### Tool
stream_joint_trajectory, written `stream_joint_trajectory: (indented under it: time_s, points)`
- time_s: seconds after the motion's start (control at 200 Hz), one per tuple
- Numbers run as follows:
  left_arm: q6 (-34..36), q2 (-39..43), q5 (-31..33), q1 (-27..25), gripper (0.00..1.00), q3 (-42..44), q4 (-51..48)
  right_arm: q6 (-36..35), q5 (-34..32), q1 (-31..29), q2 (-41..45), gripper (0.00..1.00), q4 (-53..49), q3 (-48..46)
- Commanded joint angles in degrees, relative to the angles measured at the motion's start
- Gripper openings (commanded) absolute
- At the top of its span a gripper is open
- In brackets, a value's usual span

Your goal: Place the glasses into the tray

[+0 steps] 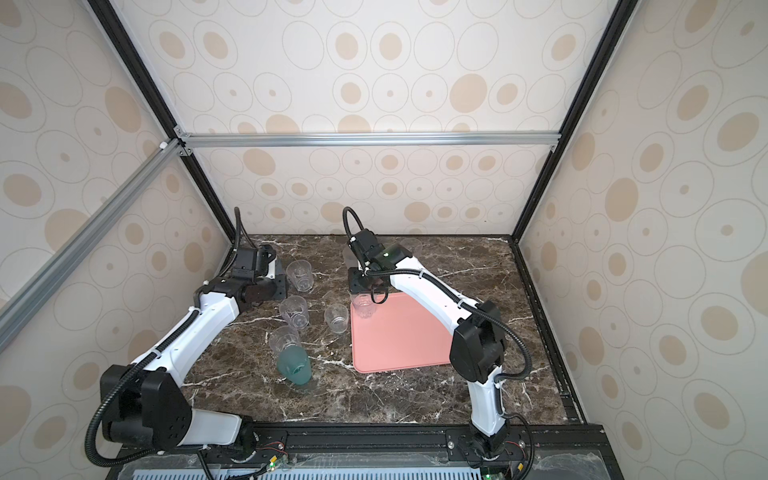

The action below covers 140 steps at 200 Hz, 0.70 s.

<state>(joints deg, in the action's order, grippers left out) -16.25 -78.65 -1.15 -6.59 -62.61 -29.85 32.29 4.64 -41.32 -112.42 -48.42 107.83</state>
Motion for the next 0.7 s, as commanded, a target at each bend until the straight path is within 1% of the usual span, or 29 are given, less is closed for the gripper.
stream_joint_trajectory:
  time_s: [0.0,0.085,0.25,0.495,0.635,0.695]
  points:
    - [-1.55,1.01,-5.83,2.71,0.48,2.48,-2.03,0.96,0.81,-0.01,-0.84,0.41,0.01,-0.6]
    - [-0.82,-0.29,-6.74,3.46,0.47,3.49,-2.53,0.87,0.63,-0.05,-0.92,0.41,0.4,-0.37]
    - [-0.15,-1.62,-5.0,3.85,0.45,4.21,-1.64,0.73,0.26,-0.14,-0.7,0.4,0.39,-0.77]
    - [-0.44,-5.55,-7.62,3.84,0.36,4.19,1.24,0.69,-0.76,-0.1,-0.08,0.4,1.13,-3.13]
    - [0.18,-7.62,-5.38,3.84,0.33,4.12,1.49,0.84,-1.11,-0.16,0.27,0.4,1.58,-4.16]
    - [0.28,-8.36,-5.07,3.8,0.31,4.09,2.06,0.81,-1.2,-0.16,0.44,0.4,1.89,-4.55]
